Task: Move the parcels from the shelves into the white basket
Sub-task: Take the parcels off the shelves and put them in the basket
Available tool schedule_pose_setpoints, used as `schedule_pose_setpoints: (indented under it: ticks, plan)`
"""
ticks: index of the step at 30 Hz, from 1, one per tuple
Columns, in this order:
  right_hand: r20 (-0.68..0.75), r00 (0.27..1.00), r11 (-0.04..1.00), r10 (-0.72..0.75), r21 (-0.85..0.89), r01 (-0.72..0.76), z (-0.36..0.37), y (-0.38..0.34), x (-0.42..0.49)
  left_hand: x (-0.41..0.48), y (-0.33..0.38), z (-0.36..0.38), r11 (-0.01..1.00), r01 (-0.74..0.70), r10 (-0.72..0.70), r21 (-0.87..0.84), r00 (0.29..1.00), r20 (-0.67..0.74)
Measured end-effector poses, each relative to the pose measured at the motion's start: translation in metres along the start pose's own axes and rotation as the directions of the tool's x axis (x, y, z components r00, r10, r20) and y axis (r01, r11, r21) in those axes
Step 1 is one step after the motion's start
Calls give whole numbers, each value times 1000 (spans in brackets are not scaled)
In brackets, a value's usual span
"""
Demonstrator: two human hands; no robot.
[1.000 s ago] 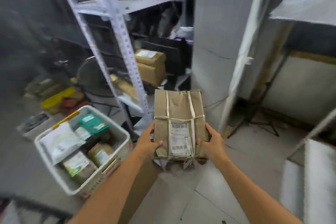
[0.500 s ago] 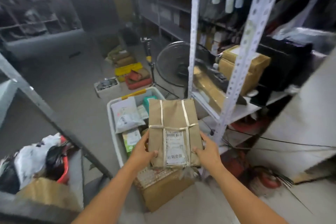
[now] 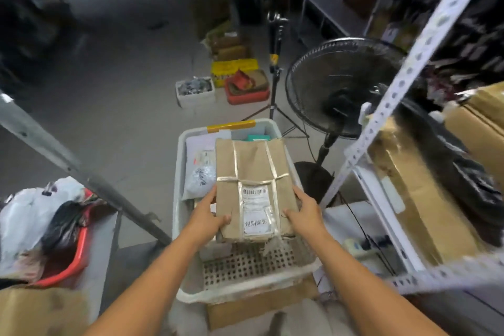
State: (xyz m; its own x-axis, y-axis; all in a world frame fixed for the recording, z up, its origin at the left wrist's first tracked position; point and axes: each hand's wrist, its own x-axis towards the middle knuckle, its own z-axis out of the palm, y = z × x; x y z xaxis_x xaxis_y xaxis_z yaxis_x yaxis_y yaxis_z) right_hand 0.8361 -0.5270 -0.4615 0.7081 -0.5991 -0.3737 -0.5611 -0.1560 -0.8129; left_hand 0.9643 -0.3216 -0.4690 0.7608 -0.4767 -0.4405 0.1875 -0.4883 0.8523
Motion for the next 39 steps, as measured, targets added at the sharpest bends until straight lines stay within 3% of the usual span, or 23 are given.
schedule_pose_setpoints:
  ticks: [10, 18, 25, 29, 35, 39]
  plan:
    - [31, 999, 997, -39, -60, 40, 33, 16, 173, 161, -22, 13, 992, 91, -96, -87, 994, -56]
    - [-41, 999, 997, 0, -73, -3, 66, 38, 267, 267, -39, 21, 996, 72, -69, 53, 996, -51]
    - [-40, 995, 959, 94, -266, -102, 92, 54, 296, 291, -51, 30, 968, 95, -94, 233, 995, -15]
    - [-15, 997, 922, 82, -379, -81, 97, 56, 304, 293, -46, 33, 952, 112, -105, 286, 994, -41]
    - [112, 986, 897, 127, -436, -66, 83, 39, 303, 283, -30, 14, 918, 138, -139, 371, 990, -24]
    - [124, 978, 877, 165, -472, -88, 59, 13, 279, 260, -11, -10, 893, 152, -167, 423, 986, 0]
